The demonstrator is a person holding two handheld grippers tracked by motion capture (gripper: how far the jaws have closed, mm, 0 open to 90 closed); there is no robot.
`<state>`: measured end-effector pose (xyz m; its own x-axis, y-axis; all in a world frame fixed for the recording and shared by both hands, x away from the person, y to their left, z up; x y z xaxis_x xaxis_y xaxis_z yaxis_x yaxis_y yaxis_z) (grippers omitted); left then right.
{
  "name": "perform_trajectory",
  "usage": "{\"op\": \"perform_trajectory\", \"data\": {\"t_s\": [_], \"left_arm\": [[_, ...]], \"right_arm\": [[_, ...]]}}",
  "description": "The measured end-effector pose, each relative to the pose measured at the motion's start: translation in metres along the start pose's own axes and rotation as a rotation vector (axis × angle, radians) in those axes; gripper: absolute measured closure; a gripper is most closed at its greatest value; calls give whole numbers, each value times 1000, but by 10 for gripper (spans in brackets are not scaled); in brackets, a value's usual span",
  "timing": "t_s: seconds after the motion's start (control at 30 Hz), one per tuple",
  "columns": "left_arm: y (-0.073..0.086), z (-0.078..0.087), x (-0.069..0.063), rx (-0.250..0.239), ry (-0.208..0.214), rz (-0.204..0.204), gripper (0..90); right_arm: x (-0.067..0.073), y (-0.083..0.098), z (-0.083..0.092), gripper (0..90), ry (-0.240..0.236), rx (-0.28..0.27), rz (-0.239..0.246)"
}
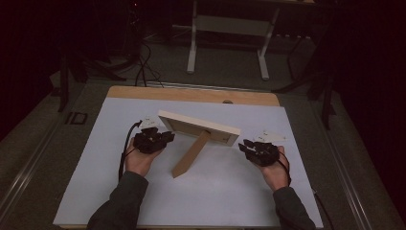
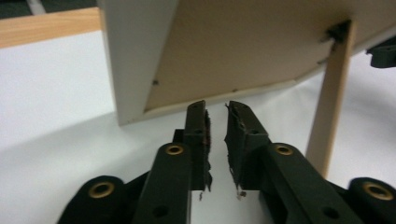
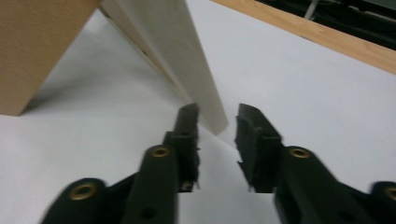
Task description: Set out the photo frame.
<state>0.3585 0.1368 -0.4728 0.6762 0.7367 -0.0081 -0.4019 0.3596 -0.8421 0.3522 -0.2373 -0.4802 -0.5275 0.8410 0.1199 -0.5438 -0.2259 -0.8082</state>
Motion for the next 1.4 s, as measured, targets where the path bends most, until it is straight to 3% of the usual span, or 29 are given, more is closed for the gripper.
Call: {"op": "perform_trajectory", "data": {"t_s": [0.17,0.6,0.9,1.4], "left_arm": [[-6,-4,1,-2,-22,10,900],[-12,-14,5,-5,-45,57,900],[-15,-18,7,3,-55,68,900],[-21,-22,5,6,-47,60,900]], "right_arm": [[-6,-5,-3,890,19,-13,-37],[-11,-22,-28,897,-25,-33,-143],[-8,-25,-38,896,-49,-24,-134],[-6,-25,-36,897,-76,-16,-117]]}}
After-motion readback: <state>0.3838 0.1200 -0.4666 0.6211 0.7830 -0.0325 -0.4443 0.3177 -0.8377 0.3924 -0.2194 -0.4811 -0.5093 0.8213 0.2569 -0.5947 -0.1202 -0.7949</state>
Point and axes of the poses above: each handheld gripper's, and its own axes: z roughly backward along the jaws, y roughly out of its underside, x roughly to its left, the point moved 1 cm from there along -z, roughly forward along the jaws, and after that the axes turned 12 degrees about -z, right-handed, at the moved point
